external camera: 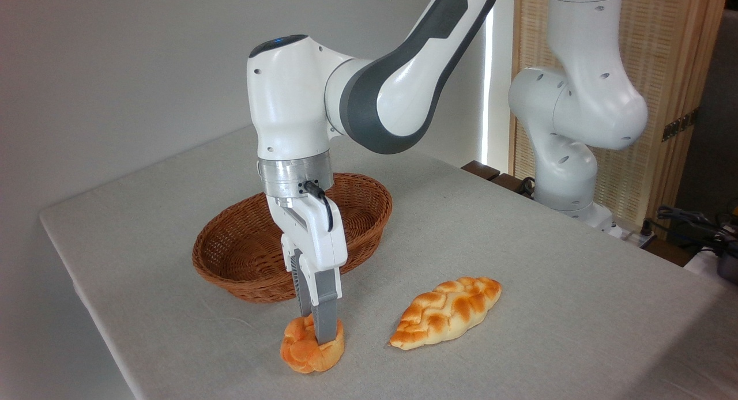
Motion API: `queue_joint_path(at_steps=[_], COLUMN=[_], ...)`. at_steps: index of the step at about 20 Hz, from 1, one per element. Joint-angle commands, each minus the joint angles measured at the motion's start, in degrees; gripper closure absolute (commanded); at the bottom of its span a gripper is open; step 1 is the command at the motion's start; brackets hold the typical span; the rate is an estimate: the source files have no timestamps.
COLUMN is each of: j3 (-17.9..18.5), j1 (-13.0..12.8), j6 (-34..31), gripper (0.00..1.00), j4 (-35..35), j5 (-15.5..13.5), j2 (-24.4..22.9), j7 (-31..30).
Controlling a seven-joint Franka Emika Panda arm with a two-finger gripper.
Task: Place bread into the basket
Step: 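Lower the gripper around the round orange bun and close on it, then lift the bun and carry it over the wicker basket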
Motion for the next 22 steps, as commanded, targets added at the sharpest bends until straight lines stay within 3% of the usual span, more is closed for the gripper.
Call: queue_joint_path(at_steps=[1,3,6,10,12,15,17,19,20,22], j3=[0.0,0.3,0.7,-1.5,-4.3,-8.4,-10.4,-12.3,-13.0,-14.0], j1=[0.1,0.1,0.1,0.0,0.0,0.0,0.0,0.0,0.0,0.0], j6=[0.4,-3.7,-17.1,-26.6,-26.9,-26.1,-25.9,-24.4,-22.7,-17.8], gripper=[0.66,0.66,0.66,0.66,0.67,0.65,0.62,0.55,0.51,0.23], j4=[0.3,3.8,13.0,18.3,18.1,18.0,17.8,17.6,17.2,16.5], j5=[0.6,0.6,-1.2,-9.6,-12.0,-13.8,-16.9,-18.2,-18.2,-18.2], j2=[-1.3,-2.6,-2.6,-2.6,-2.6,-1.9,-1.6,0.1,1.3,3.4], j7=[-0.3,-0.4,0.2,-1.1,-4.1,-13.2,-15.5,-16.3,-16.5,-18.6])
